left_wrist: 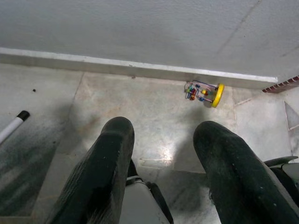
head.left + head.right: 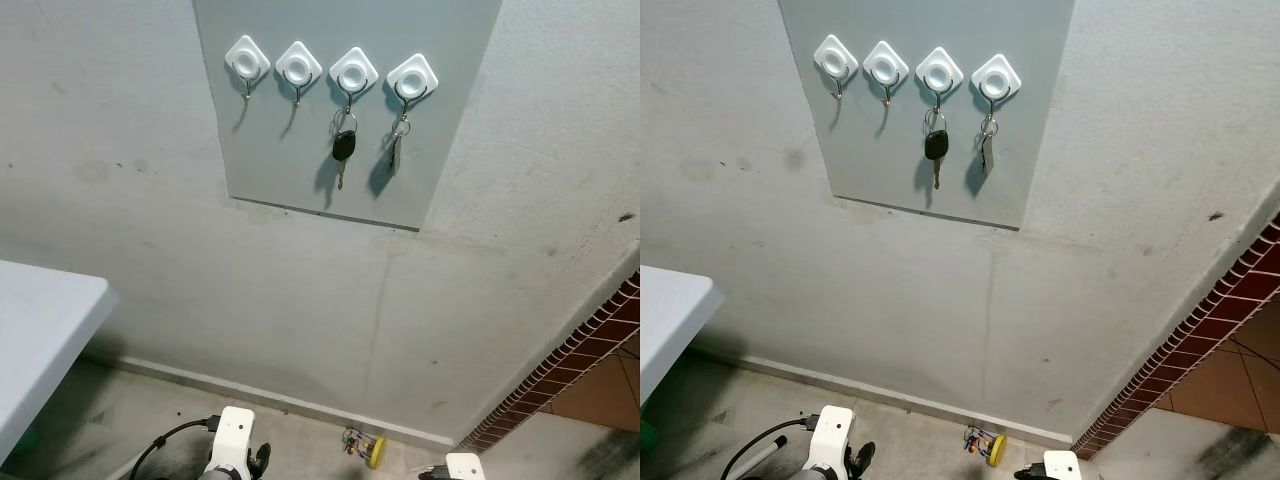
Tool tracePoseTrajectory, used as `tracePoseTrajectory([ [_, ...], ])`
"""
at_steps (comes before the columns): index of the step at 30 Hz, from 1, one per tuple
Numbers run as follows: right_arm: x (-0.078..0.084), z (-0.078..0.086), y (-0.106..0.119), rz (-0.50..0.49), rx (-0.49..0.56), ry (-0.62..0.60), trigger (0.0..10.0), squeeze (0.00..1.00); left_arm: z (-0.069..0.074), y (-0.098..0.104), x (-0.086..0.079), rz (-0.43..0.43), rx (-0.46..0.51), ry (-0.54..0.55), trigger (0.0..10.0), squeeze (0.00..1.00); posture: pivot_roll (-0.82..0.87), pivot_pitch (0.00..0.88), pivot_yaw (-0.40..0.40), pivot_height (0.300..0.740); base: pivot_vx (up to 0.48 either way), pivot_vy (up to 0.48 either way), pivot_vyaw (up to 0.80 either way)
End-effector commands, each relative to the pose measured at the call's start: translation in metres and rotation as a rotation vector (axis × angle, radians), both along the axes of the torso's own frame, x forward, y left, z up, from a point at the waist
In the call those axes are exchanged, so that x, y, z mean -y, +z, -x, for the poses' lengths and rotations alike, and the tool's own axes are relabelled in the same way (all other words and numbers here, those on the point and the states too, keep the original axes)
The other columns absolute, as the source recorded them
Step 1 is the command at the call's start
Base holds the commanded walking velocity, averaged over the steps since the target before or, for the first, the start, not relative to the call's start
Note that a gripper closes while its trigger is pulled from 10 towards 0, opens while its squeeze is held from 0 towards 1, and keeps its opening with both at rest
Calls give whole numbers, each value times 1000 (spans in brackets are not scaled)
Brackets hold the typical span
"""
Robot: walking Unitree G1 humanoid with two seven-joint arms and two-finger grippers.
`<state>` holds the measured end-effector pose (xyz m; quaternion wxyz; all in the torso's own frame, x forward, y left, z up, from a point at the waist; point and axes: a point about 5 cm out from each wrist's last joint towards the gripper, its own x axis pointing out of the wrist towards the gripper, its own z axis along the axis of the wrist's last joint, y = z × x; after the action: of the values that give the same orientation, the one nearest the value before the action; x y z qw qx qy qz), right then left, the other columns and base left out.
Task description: Hang keys on a hook
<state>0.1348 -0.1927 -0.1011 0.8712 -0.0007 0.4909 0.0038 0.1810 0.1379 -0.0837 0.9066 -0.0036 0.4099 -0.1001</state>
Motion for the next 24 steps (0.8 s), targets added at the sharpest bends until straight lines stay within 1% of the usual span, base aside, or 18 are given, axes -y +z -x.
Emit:
tracePoseTrajectory([
  [1, 1, 2, -1, -4, -12, -5, 10000, 0, 3, -2, -1, 2, -17, 2, 10000, 0, -8, 0, -6, 740, 0, 0, 0],
  [19, -2, 0, -1, -5, -12, 25, 10000, 0, 1, -1, -1, 10, -13, 10, 10000, 0, -3, 0, -5, 740, 0, 0, 0],
  [24, -3, -1, 0, -8, -11, 25, 10000, 0, -1, 0, -3, 10, -11, 13, 10000, 0, -3, 0, -4, 740, 0, 0, 800],
])
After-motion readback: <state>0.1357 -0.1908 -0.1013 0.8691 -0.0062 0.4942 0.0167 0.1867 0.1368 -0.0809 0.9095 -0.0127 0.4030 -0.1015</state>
